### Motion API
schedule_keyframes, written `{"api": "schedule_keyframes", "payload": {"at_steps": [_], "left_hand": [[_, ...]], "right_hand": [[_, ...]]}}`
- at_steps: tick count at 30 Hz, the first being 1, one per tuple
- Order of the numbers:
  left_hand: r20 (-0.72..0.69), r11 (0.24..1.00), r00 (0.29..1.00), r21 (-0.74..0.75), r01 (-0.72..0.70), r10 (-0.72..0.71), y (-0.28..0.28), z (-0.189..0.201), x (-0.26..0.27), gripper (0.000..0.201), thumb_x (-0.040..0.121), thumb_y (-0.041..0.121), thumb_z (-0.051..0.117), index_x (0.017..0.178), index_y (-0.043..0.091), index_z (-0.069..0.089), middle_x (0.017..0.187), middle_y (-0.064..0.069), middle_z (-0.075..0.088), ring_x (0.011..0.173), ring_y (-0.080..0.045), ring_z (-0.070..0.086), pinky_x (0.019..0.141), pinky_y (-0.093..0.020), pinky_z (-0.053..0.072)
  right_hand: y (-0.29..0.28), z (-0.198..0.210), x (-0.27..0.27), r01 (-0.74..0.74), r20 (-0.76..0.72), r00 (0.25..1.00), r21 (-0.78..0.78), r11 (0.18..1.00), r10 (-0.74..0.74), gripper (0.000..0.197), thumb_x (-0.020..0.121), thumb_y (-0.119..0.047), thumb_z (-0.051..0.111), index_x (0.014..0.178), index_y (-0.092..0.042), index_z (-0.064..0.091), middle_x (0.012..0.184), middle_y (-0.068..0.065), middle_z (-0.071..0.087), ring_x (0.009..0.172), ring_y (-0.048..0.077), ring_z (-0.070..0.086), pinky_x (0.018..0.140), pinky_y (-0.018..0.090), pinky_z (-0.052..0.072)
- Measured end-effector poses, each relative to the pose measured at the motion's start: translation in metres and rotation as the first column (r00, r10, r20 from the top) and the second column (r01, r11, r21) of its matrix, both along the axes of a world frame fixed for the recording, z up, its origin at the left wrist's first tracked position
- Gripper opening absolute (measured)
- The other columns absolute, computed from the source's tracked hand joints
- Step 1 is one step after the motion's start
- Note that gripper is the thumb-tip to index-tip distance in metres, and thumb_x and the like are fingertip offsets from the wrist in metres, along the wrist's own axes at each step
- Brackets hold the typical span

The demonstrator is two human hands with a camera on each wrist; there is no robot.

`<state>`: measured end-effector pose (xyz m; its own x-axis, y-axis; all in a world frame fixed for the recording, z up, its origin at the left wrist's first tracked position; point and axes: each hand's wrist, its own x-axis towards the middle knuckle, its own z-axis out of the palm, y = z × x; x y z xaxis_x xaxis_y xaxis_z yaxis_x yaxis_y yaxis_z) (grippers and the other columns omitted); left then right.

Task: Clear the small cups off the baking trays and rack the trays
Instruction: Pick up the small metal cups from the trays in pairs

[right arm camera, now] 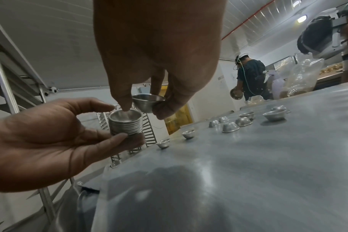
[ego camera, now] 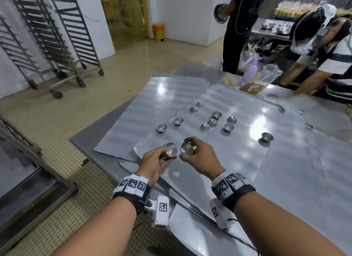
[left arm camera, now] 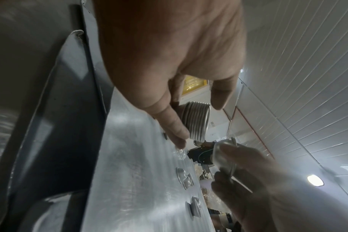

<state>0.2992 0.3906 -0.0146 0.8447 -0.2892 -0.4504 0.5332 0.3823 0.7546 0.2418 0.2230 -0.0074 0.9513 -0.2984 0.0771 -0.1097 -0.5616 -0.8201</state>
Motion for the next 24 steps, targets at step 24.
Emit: {"api": "schedule_keyframes", "payload": {"at_steps": [24], "left_hand": [[0.034, 0.987, 0.987, 0.021, 0.157, -0.157, 0.067, -0.004, 0.149, 0.021, 0.091, 0.009, 0.067, 0.099, -0.011, 0.07, 0.1, -0.029, 0.07, 0.093, -0.035, 0.073, 0.073, -0.029, 0.061]], "right_hand": [[0.08, -0.008, 0.133, 0.131, -0.072, 0.988, -0.097, 0.987, -0.139, 0.067, 0.078, -0.07, 0.057, 0.136, -0.035, 0.055, 0.124, -0.011, 0.067, 0.104, 0.008, 0.067, 0.092, 0.036, 0.053]]}}
